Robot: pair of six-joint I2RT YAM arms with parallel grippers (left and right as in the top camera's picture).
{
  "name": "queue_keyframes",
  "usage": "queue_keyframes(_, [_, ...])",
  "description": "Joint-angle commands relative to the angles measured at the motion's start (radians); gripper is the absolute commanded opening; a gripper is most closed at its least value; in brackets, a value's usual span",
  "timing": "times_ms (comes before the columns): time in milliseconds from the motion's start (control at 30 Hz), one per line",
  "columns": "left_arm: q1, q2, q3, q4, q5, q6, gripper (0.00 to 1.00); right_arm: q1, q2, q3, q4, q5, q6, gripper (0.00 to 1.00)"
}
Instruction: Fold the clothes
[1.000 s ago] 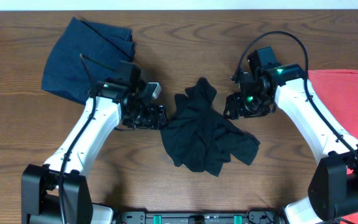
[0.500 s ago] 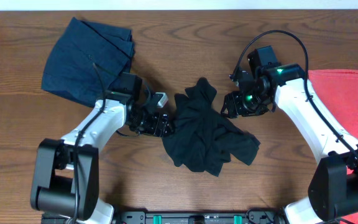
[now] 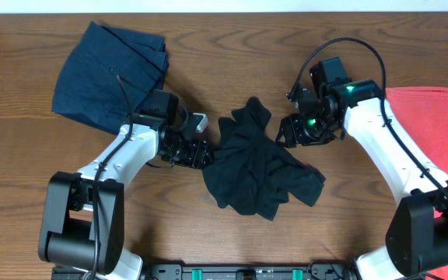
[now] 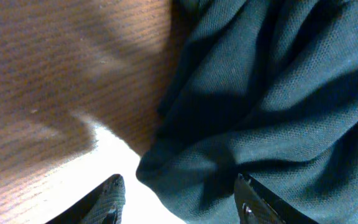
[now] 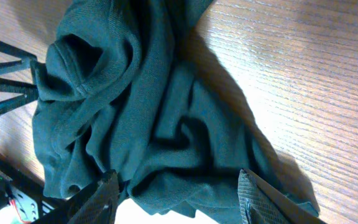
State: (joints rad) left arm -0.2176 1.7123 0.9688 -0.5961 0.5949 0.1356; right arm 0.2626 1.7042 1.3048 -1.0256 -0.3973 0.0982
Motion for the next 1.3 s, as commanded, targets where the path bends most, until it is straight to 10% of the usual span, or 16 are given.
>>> queue_keyframes(0, [0.002, 0.030, -0.016, 0.004, 0.009, 0.014, 0.58, -0.006, -0.004, -0.005, 0.005, -0.028, -0.010, 0.59])
queue_keyframes(167, [0.002, 0.063, -0.016, 0.010, 0.187, 0.029, 0.51, -0.006, -0.004, -0.005, 0.005, -0.028, -0.010, 0.59])
queue_keyframes(367, [0.022, 0.026, 0.016, -0.094, 0.268, 0.024, 0.13, -0.006, -0.004, -0.005, 0.004, -0.026, -0.010, 0.58])
queue_keyframes(867, [0.072, -0.388, 0.191, -0.344, 0.068, -0.038, 0.09, -0.006, -0.004, -0.029, 0.036, -0.027, -0.009, 0.60])
queue_keyframes(1100, [0.072, -0.360, 0.086, -0.308, -0.136, -0.047, 0.65, -0.006, -0.004, -0.094, 0.067, -0.030, -0.008, 0.60])
queue_keyframes(1267, [0.072, -0.137, 0.033, -0.174, -0.049, -0.027, 0.75, -0.006, -0.004, -0.127, 0.076, -0.030, -0.006, 0.60])
